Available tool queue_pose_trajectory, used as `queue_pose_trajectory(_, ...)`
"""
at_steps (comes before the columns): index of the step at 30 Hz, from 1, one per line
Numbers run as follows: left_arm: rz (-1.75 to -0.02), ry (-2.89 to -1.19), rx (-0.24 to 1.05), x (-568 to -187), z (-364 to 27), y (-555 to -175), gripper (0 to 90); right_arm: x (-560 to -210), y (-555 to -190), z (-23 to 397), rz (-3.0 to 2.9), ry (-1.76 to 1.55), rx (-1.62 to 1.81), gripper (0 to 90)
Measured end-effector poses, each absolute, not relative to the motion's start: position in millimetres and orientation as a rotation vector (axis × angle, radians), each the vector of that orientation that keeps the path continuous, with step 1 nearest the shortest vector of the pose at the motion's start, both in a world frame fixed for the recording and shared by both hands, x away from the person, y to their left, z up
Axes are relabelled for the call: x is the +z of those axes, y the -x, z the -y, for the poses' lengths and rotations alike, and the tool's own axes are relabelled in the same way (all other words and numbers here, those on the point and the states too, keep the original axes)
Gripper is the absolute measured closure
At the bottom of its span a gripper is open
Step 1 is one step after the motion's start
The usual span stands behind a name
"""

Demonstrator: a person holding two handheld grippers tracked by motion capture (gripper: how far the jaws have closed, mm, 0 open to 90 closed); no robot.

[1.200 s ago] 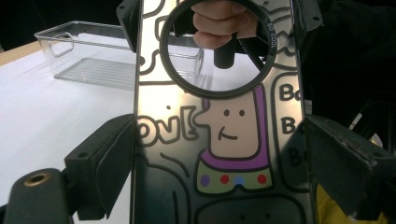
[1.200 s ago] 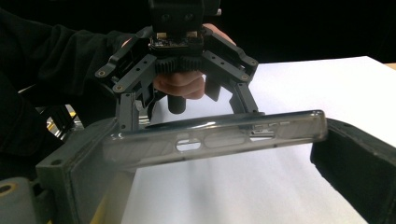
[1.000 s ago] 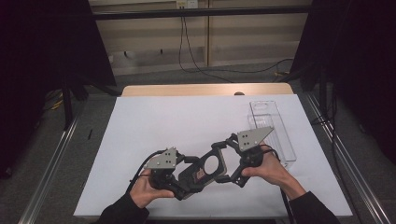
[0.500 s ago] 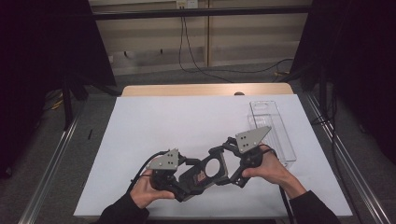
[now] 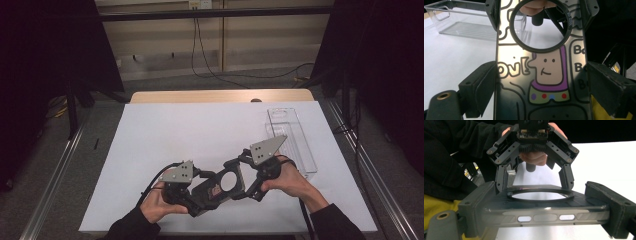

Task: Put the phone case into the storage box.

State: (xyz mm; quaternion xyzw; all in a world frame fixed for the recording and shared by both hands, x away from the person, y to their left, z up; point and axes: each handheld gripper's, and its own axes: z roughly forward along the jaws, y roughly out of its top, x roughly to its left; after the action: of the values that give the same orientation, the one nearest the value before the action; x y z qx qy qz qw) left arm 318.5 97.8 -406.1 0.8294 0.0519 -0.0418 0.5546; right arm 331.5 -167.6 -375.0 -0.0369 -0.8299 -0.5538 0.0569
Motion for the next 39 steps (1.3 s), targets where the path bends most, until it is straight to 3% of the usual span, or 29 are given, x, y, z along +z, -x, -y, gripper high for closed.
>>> queue_pose_trajectory(32,-0.146,-1.948,-0.127,-412.0,-95.4,-319.3,11.5,-376.4,-328.1,166.3,2.517,0.200,-1.648,11.5)
queue_pose_trajectory(39,-0.198,-1.942,-0.113,-410.8,-96.4,-318.5,1.1,-375.7,-328.7,168.8,2.527,0.223,-1.641,11.6)
